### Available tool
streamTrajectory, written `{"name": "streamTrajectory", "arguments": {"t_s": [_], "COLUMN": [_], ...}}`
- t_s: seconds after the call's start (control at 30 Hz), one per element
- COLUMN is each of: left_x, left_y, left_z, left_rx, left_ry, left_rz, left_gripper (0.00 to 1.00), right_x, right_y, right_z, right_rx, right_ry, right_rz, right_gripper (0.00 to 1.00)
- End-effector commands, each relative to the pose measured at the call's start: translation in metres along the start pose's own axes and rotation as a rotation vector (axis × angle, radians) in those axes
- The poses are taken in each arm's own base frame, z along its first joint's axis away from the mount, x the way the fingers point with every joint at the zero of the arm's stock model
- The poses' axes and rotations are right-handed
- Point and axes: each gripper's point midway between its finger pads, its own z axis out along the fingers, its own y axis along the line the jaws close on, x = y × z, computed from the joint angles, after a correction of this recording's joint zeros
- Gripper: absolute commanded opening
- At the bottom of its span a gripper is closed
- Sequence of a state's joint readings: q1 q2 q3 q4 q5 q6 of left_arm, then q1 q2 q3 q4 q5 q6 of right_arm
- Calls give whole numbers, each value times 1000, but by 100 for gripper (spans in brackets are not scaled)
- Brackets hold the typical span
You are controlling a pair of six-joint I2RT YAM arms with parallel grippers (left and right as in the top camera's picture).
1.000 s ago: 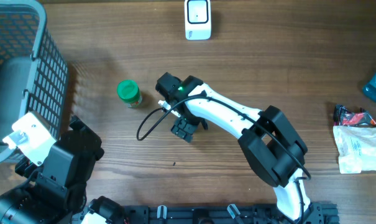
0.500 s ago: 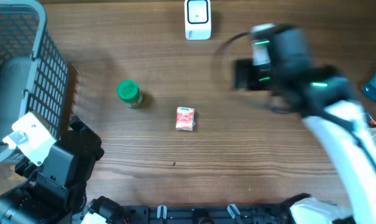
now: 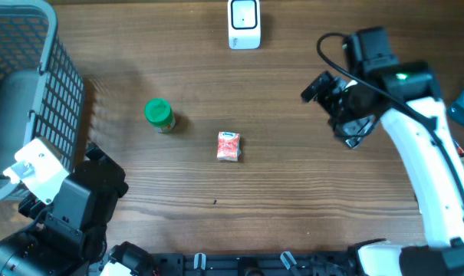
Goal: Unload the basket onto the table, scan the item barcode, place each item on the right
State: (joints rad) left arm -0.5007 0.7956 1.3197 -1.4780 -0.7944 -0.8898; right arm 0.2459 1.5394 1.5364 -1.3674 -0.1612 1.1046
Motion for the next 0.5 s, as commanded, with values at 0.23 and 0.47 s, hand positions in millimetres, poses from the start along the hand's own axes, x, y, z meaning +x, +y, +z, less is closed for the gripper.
{"name": "streamTrajectory", "arguments": {"t_s": [0.23, 0.47], "left_x": [-2, -2], "left_y": [1, 1], "left_z": [0, 0], "left_rx": [-6, -6], "left_ry": [-4, -4], "left_rz": [-24, -24], "left_gripper": [100, 100], "right_x": [55, 37], "right_y": [18, 99], "right_z": [64, 91], "right_rx": [139, -93], "right_ry": [77, -153], "right_rz": [573, -435], "right_gripper": [100, 100]}}
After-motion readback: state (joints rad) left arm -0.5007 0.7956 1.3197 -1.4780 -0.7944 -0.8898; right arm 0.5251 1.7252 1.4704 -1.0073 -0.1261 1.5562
